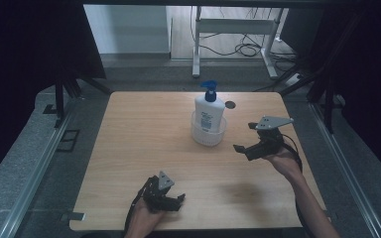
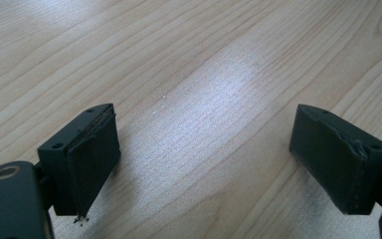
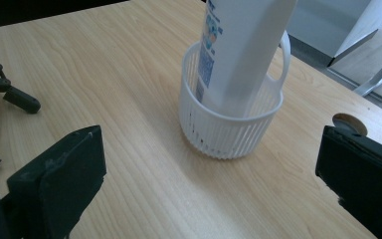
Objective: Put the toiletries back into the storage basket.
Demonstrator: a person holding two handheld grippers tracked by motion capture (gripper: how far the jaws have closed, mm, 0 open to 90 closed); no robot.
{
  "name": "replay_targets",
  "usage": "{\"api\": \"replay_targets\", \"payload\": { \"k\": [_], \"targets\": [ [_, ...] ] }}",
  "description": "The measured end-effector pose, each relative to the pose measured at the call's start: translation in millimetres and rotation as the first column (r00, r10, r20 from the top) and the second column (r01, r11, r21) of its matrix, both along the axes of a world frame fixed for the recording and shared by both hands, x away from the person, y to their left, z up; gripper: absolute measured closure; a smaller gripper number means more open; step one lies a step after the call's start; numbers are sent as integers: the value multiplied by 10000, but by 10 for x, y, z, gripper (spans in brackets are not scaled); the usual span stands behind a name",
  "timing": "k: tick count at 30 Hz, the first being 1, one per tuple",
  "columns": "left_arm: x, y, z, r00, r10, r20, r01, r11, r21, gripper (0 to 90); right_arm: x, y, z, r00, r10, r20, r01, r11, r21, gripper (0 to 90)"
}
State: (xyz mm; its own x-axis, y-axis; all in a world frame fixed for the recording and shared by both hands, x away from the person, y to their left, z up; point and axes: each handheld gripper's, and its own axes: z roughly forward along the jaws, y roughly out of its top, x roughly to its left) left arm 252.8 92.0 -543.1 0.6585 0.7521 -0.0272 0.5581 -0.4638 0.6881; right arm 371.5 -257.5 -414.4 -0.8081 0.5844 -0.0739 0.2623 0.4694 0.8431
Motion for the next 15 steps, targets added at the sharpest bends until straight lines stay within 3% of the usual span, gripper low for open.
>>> {"api": "replay_targets", "payload": {
  "k": [15],
  "targets": [
    [1,1,0,10000,-12,8,12,10000,16,118,-272,-82,-208,9999,-87,-127,82,9992,-399,0]
  ]
}}
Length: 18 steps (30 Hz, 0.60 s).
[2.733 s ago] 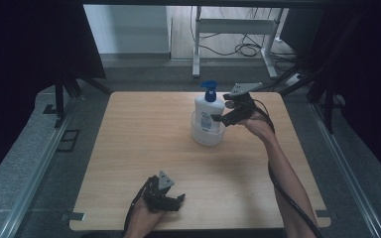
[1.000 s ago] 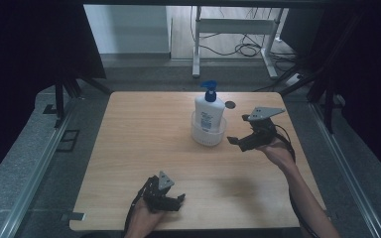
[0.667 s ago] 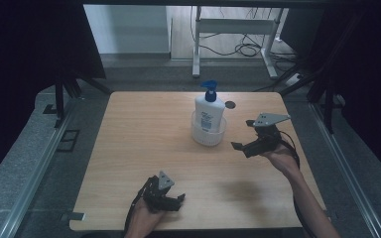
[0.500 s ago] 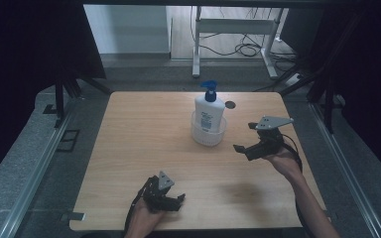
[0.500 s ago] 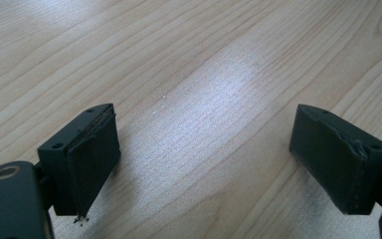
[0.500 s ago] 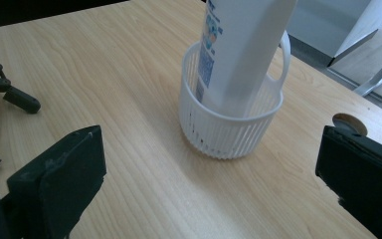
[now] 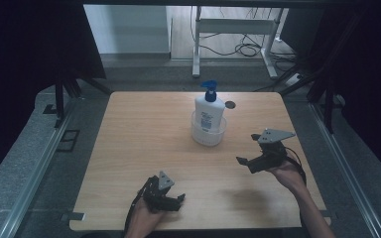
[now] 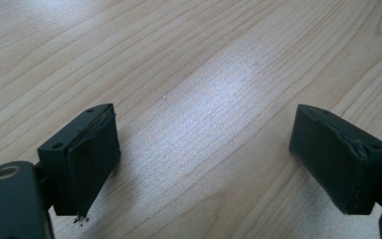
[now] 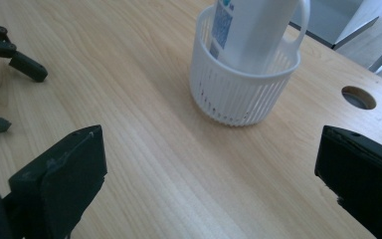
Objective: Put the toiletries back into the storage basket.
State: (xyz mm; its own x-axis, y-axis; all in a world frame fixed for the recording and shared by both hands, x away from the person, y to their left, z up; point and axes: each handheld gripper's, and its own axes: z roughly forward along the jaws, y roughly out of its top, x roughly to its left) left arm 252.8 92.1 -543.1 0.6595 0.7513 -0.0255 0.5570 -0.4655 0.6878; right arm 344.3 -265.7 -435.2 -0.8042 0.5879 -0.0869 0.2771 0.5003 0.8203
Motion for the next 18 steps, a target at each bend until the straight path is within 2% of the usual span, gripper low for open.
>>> {"api": "replay_targets", "payload": {
  "k": [18],
  "targets": [
    [-2,-1,0,10000,18,-10,-18,10000,-19,118,-310,-70,-380,9995,-44,-319,46,10000,58,0]
  ]
}}
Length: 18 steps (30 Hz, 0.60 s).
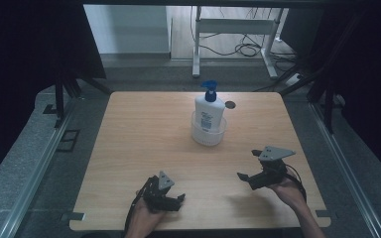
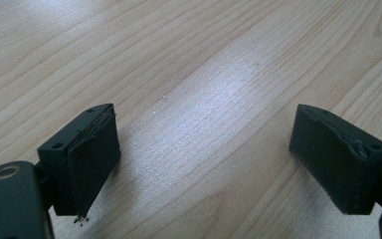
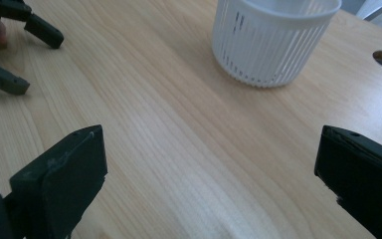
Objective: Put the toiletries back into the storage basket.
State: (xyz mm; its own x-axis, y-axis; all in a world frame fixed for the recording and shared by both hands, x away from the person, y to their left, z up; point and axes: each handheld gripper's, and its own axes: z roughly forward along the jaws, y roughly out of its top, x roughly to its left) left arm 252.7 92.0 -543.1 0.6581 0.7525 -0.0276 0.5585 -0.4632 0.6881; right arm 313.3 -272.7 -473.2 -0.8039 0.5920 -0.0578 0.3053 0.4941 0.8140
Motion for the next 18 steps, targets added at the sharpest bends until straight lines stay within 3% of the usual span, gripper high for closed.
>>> {"api": "replay_targets", "payload": {
  "k": [7,18],
  "targets": [
    [0,0,0,10000,5,-2,-5,10000,-4,118,-90,-9,-162,10000,-36,-88,34,9997,-246,0],
    [-2,-2,0,10000,24,-10,-24,10000,-18,118,-173,28,-455,9981,-61,-609,26,9983,-576,0]
  ]
}}
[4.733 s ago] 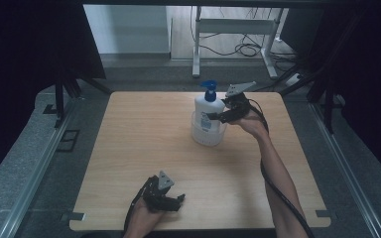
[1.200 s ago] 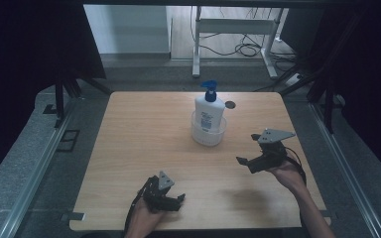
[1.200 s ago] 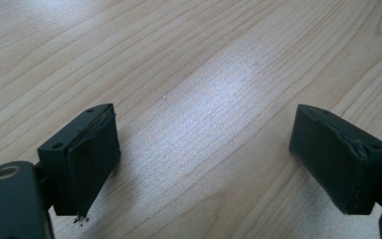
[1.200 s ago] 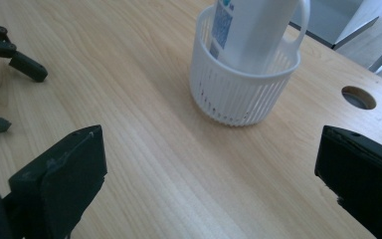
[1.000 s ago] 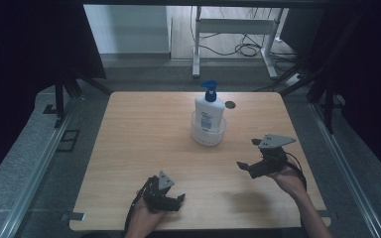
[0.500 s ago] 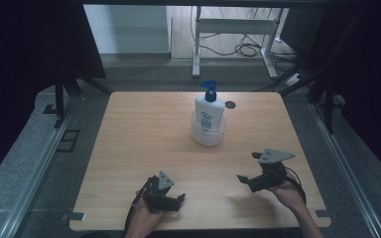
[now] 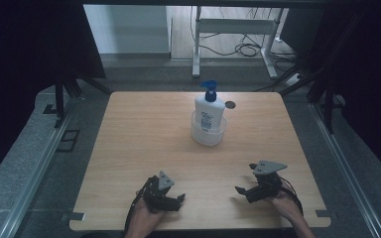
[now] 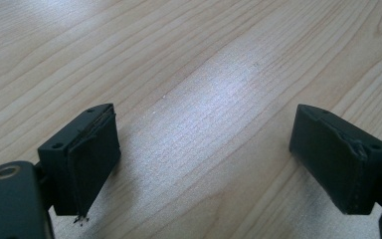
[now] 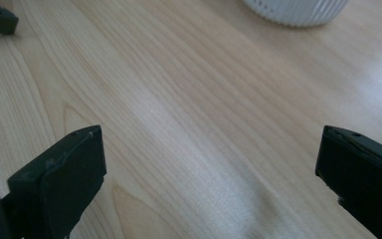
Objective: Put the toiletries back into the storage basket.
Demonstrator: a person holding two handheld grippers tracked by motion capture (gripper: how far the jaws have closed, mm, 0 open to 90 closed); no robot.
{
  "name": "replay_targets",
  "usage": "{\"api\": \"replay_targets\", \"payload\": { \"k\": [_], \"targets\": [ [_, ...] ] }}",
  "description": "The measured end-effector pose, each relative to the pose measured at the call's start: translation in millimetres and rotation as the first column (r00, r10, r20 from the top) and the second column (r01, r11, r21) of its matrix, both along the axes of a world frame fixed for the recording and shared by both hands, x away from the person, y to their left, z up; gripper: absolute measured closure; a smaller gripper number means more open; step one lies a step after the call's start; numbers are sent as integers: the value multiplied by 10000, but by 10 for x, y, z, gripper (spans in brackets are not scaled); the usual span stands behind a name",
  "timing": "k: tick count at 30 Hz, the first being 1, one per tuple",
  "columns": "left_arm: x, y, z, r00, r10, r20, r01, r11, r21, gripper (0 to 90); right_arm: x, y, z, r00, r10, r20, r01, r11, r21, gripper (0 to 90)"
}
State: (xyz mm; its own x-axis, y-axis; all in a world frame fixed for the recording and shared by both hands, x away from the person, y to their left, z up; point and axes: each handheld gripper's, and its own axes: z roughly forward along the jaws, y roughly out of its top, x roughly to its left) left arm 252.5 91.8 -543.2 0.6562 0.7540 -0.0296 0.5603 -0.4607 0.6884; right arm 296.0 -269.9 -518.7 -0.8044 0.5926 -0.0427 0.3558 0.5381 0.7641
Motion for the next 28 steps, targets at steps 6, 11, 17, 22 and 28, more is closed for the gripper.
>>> {"api": "replay_targets", "payload": {
  "k": [6,11,17,22,28],
  "targets": [
    [0,0,0,10000,6,-3,-6,10000,-5,118,-11,12,-141,9997,-26,-260,22,9999,-142,0],
    [0,0,0,10000,6,-3,-6,10000,-6,119,-12,26,-210,9991,14,-412,-26,9996,-276,0],
    [0,0,0,10000,7,-2,-7,10000,-4,119,-24,65,-236,9991,168,-399,-194,9976,-671,0],
    [-1,-1,0,10000,6,-2,-6,10000,-1,119,-5,67,-245,9953,283,-926,-335,9979,-557,0],
    [-1,-2,0,10000,-10,-15,10,10000,18,118,-11,66,-247,9954,250,-929,-302,9980,-551,0]
  ]
}}
